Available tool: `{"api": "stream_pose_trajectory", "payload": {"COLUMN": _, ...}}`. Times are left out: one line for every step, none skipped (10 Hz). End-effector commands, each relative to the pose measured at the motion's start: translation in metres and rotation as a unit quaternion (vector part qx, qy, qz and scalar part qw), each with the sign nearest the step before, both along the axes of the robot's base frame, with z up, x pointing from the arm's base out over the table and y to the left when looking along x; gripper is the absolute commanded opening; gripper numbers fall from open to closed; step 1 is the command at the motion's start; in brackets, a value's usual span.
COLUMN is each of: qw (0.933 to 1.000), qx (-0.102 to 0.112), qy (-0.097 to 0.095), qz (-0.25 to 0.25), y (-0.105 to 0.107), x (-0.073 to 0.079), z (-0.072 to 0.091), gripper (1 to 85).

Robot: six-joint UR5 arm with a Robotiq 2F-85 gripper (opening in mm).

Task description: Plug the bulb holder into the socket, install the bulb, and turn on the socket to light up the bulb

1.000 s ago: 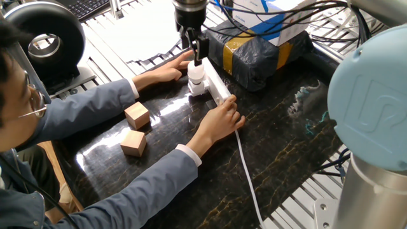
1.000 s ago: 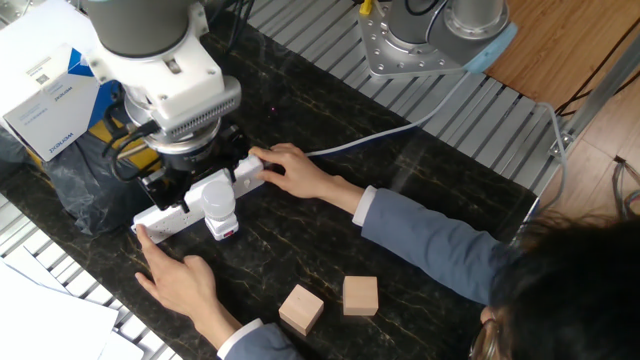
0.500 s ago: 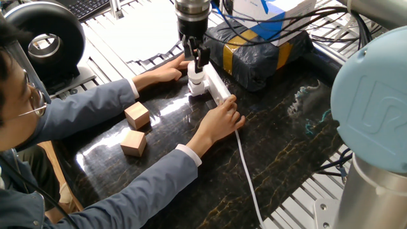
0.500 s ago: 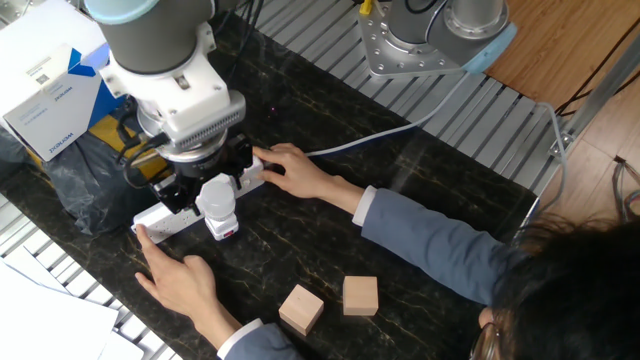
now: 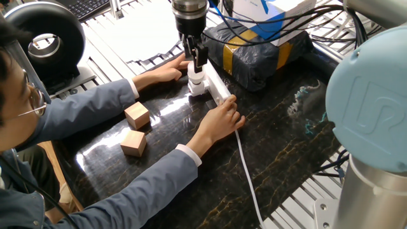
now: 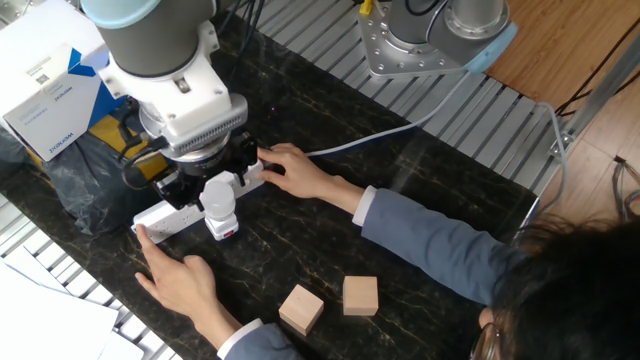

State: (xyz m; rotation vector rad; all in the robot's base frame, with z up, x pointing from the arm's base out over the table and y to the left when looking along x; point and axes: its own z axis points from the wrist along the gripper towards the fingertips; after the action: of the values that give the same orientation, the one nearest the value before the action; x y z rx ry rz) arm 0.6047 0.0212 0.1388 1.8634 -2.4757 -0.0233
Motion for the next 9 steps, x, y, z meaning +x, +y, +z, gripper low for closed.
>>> {"api": "stream_pose_trajectory", "payload": {"qw": 0.9999, "qx": 0.010, "qy": -0.014, "qz": -0.003, "y": 0.007, "x": 0.009, "z": 0.004, "gripper": 63.0}}
{"api": "stream_pose_trajectory", "payload": {"qw": 0.9995, "qx": 0.001, "qy": -0.032, "qz": -0.002, "y": 0.002, "x": 0.018, "z": 0.004, "gripper": 63.0}}
{"api": "stream_pose_trajectory", "payload": {"qw": 0.9995, "qx": 0.005, "qy": -0.029, "qz": -0.011, "y": -0.001, "x": 0.010, "z": 0.006, "gripper": 62.7}}
{"api": "stream_pose_trajectory", "payload": {"qw": 0.9996, "qx": 0.006, "qy": -0.028, "qz": -0.006, "y": -0.004, "x": 0.004, "z": 0.004, "gripper": 62.7}}
{"api": "stream_pose_trajectory", "payload": {"qw": 0.9996, "qx": 0.006, "qy": -0.026, "qz": -0.010, "y": -0.003, "x": -0.002, "z": -0.001, "gripper": 62.7}}
{"api": "stream_pose_trajectory", "payload": {"qw": 0.9996, "qx": 0.004, "qy": -0.024, "qz": -0.013, "y": -0.001, "x": -0.007, "z": -0.004, "gripper": 62.7}}
{"api": "stream_pose_trajectory", "payload": {"qw": 0.9995, "qx": -0.004, "qy": -0.031, "qz": -0.009, "y": -0.004, "x": -0.004, "z": -0.006, "gripper": 62.7}}
{"api": "stream_pose_trajectory", "payload": {"qw": 0.9993, "qx": -0.001, "qy": -0.037, "qz": -0.012, "y": -0.002, "x": 0.002, "z": -0.006, "gripper": 62.3}}
{"api": "stream_pose_trajectory", "payload": {"qw": 0.9990, "qx": 0.000, "qy": -0.044, "qz": -0.003, "y": -0.004, "x": 0.013, "z": -0.007, "gripper": 61.7}}
